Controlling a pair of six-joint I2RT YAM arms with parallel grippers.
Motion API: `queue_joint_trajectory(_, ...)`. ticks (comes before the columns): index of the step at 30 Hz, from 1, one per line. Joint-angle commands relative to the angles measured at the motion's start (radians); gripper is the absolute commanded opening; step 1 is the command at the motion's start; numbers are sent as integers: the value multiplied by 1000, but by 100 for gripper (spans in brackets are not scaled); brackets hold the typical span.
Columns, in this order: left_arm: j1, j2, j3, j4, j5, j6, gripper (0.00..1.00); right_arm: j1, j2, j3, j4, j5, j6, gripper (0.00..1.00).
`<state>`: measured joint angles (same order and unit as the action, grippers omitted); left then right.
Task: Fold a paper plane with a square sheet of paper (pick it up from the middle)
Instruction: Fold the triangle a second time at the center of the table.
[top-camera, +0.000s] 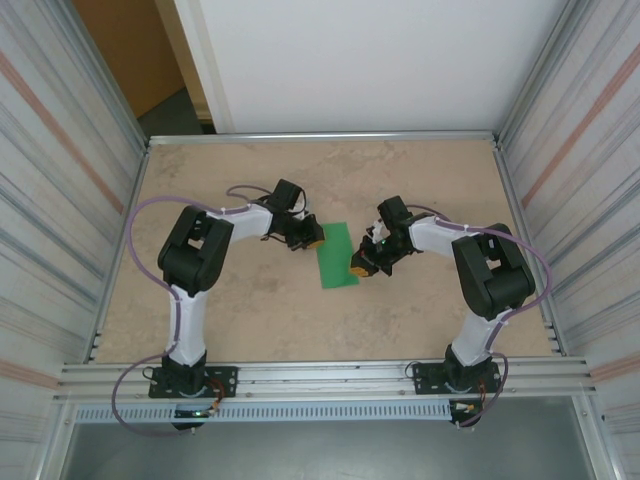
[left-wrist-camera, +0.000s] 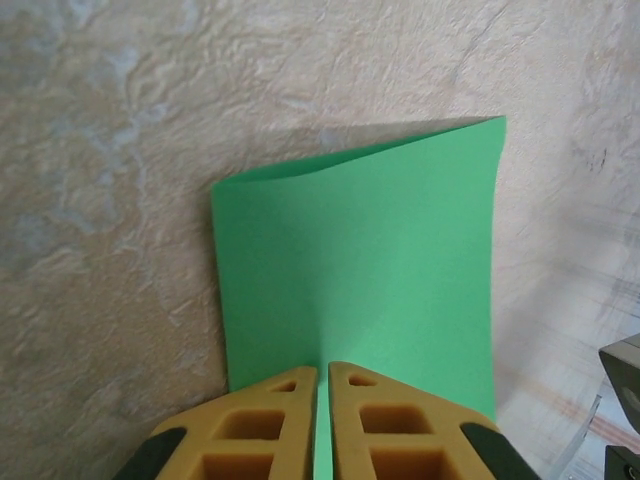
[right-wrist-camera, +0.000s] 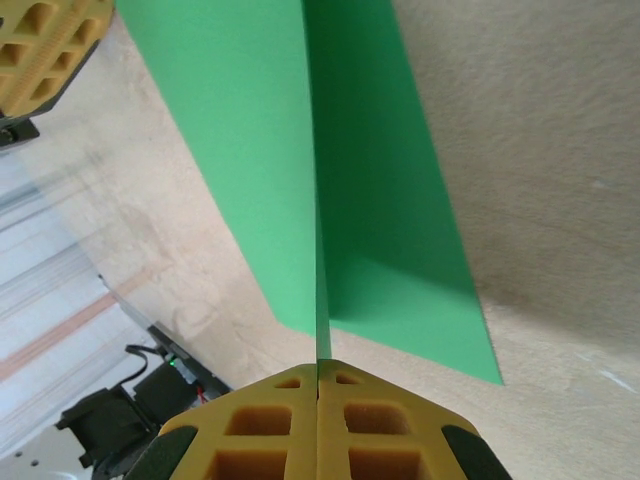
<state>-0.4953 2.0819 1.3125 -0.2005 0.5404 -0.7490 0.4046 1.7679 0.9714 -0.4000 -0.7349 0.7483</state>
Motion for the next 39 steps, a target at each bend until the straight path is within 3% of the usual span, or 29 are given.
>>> queue_joint_trajectory(1, -15, 38, 34, -61, -2, 44, 11, 8, -11, 12, 52, -51, 2, 0)
queue_joint_trajectory(20, -15, 46, 25, -64, -5, 45, 11, 69, 124, 86, 227, 34, 129, 0)
queue_joint_trajectory(39, -16, 47, 15, -50, -2, 32, 11, 91, 184, 104, 267, 46, 121, 0)
